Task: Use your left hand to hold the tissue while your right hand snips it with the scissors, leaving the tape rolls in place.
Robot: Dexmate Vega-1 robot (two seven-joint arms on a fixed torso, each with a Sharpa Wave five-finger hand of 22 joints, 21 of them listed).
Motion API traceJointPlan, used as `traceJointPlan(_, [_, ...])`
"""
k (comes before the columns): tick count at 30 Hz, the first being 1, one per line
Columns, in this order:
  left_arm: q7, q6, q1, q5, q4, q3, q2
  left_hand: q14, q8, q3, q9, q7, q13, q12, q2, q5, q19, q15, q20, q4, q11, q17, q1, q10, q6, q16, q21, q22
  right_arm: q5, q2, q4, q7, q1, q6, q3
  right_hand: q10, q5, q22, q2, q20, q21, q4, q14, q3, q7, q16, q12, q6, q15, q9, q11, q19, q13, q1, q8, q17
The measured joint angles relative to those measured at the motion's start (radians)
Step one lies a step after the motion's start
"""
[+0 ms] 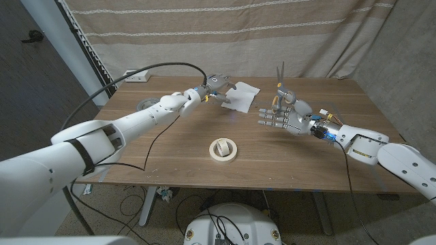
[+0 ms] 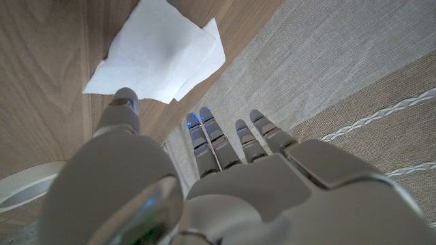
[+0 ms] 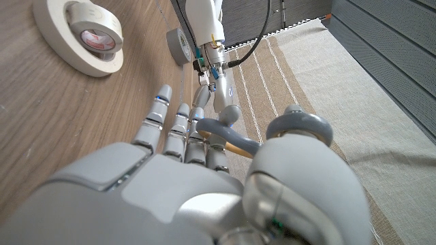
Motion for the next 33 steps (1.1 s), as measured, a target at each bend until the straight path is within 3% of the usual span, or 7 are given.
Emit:
traceJointPlan(27, [-0.029, -0.013, -0.037, -0.002, 0.08, 0.071, -0.05, -0.02, -0.009, -0.004, 0.003, -0.005, 0.0, -0.02, -0.006, 0.0, 0.0, -0.001, 0.0, 0.004, 0.004, 0.0, -0.006, -0.039, -0.005, -0.005, 0.0, 0.0, -0.002, -0.002, -0.014, -0.013, -0.007, 0.001, 0.009, 0.0, 0.0, 0.005, 0.004, -0.003, -0.026, 0.001, 0.0, -0.01, 0.005, 0.0, 0.0, -0.005, 0.0, 0.001, 0.0, 0.01, 0.0, -0.004, 0.005, 0.0])
traceJointPlan(33, [-0.029, -0.024, -0.045, -0.013, 0.101, 0.08, -0.064, -0.025, -0.009, -0.004, 0.003, -0.009, -0.005, -0.02, -0.006, 0.0, 0.0, 0.004, 0.0, 0.004, 0.017, 0.0, -0.006, -0.045, -0.001, -0.005, 0.0, 0.0, -0.002, -0.004, -0.016, -0.015, -0.007, -0.001, 0.012, 0.0, 0.0, 0.005, 0.004, -0.003, -0.033, -0.002, 0.0, -0.013, 0.005, 0.0, -0.008, -0.005, 0.0, 0.0, 0.0, 0.01, 0.0, -0.004, 0.011, 0.0])
